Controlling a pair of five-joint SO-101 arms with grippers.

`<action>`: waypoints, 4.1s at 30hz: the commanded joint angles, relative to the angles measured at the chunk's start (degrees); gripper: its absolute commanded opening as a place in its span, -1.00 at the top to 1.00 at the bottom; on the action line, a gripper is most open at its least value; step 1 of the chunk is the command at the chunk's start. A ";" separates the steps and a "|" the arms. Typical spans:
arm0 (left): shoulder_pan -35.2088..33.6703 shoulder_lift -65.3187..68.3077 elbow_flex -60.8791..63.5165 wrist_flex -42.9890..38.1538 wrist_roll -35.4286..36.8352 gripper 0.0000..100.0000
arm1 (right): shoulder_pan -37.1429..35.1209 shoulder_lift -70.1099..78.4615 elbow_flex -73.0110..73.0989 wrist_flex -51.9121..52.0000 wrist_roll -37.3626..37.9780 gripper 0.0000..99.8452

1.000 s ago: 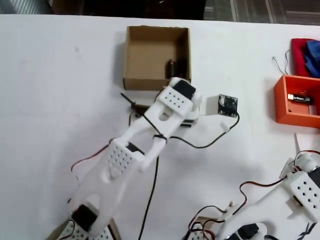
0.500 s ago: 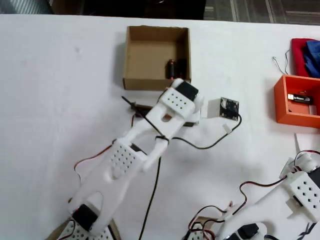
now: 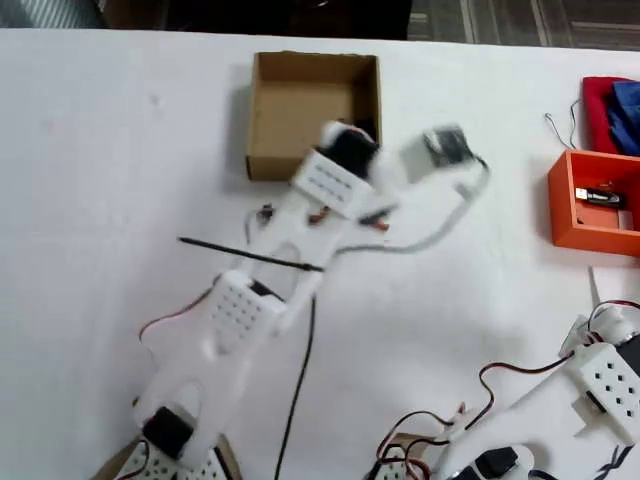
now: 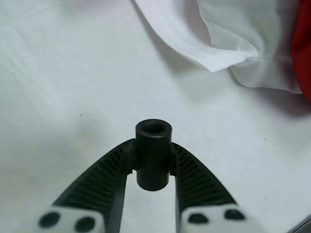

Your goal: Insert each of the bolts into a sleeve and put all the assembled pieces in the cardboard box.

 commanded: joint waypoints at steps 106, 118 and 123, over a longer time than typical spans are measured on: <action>-45.10 -126.51 97.36 -23.38 21.27 0.95 | -84.79 -46.37 20.04 -21.93 -16.18 0.96; -40.09 -128.70 104.22 -47.30 51.96 0.95 | -86.55 -46.37 25.05 -43.82 -16.26 0.96; -21.54 -126.77 104.22 -58.90 48.62 0.95 | -86.37 -46.29 26.90 -44.26 -16.44 0.96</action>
